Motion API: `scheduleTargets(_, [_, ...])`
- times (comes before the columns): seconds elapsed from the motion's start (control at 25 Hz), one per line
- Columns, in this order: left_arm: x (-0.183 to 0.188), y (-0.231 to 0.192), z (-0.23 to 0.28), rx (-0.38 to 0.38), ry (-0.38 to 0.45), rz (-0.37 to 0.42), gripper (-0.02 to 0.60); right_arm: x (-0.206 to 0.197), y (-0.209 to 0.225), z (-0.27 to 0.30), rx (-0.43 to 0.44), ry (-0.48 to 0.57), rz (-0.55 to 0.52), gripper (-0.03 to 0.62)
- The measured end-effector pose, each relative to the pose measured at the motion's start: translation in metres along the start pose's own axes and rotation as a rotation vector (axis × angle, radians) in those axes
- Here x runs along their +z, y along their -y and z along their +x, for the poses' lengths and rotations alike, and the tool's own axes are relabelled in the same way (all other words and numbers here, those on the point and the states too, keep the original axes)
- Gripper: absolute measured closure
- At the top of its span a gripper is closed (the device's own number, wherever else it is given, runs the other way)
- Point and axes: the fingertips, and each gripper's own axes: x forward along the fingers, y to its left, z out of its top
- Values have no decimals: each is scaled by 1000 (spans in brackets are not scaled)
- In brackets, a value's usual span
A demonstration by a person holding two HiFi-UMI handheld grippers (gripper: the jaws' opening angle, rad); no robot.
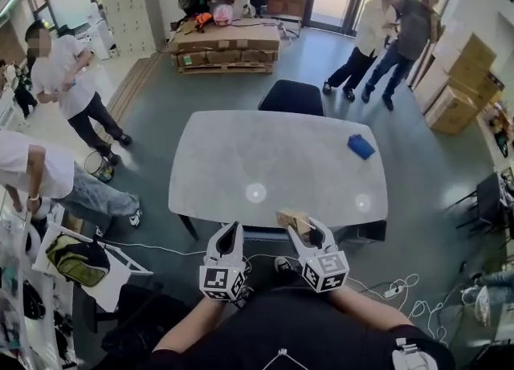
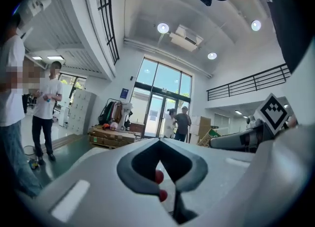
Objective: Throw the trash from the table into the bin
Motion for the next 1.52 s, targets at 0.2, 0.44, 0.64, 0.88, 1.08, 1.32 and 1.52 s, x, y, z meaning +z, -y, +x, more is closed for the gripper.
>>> scheduleTargets(0.2, [-10, 45, 18, -126, -23, 7, 581, -5, 19, -41, -82, -3, 0, 379])
scheduleTargets(0.44, [-19, 88, 19, -207, -36, 18, 581, -3, 37, -65, -120, 28, 12, 379])
scheduleTargets(0.64, [-28, 138, 35, -234, -64, 52, 581, 5, 80, -96, -149, 83, 41, 379])
scheduleTargets(0.88, [-40, 215, 70, -277, -104, 108, 581, -11, 165, -149, -229, 128, 128, 379])
scheduleTargets(1.08, [-51, 338, 117, -319, -139, 120, 581, -24, 283, -228, -302, 162, 188, 379])
scheduleTargets(1.32, [-67, 493, 189, -432, -180, 120, 581, -17, 428, -330, -442, 251, 221, 381])
scheduleTargets(1.52, [-67, 599, 230, -515, -160, 108, 581, -25, 503, -407, -521, 292, 224, 381])
